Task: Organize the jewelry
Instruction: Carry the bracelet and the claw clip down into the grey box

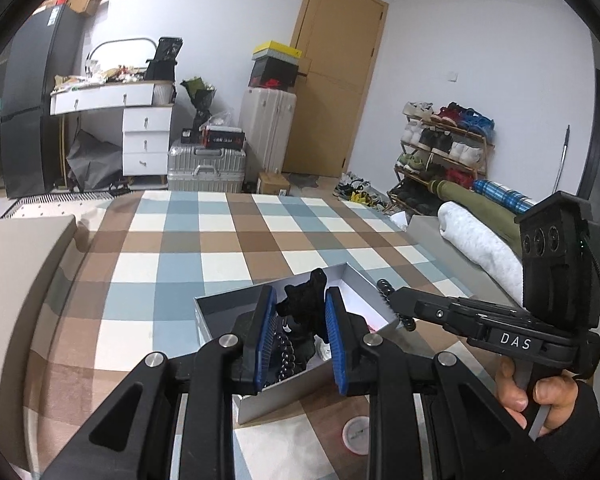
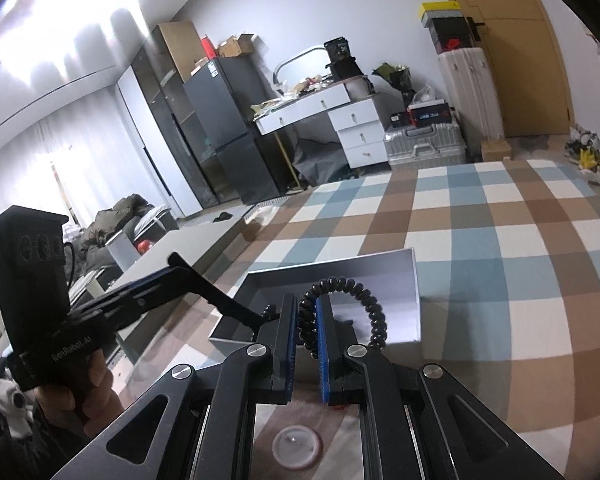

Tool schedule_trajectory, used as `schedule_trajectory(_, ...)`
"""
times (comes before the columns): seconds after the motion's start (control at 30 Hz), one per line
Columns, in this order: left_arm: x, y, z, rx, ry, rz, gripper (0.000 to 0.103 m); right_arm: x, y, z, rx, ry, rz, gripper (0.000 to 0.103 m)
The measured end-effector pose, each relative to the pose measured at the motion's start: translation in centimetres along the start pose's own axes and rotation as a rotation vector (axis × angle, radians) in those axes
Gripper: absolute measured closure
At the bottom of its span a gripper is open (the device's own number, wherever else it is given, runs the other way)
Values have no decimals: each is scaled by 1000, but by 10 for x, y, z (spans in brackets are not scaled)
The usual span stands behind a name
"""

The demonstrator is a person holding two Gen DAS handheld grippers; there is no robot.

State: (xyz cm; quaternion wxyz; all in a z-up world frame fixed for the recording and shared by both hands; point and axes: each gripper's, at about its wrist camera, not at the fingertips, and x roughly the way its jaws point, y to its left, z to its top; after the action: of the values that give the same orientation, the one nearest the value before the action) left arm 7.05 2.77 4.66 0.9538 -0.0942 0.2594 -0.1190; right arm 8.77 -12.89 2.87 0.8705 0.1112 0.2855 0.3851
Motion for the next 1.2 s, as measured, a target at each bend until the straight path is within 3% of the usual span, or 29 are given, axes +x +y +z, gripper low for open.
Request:
schedule_trajectory(0.53,27,-2,-21,3,122,27,84,36,-14,-1,55,77,20,94)
schedule_trajectory(1.2,29,14,-16,34,131,102,83,50,-2,-8,95,155,86,94)
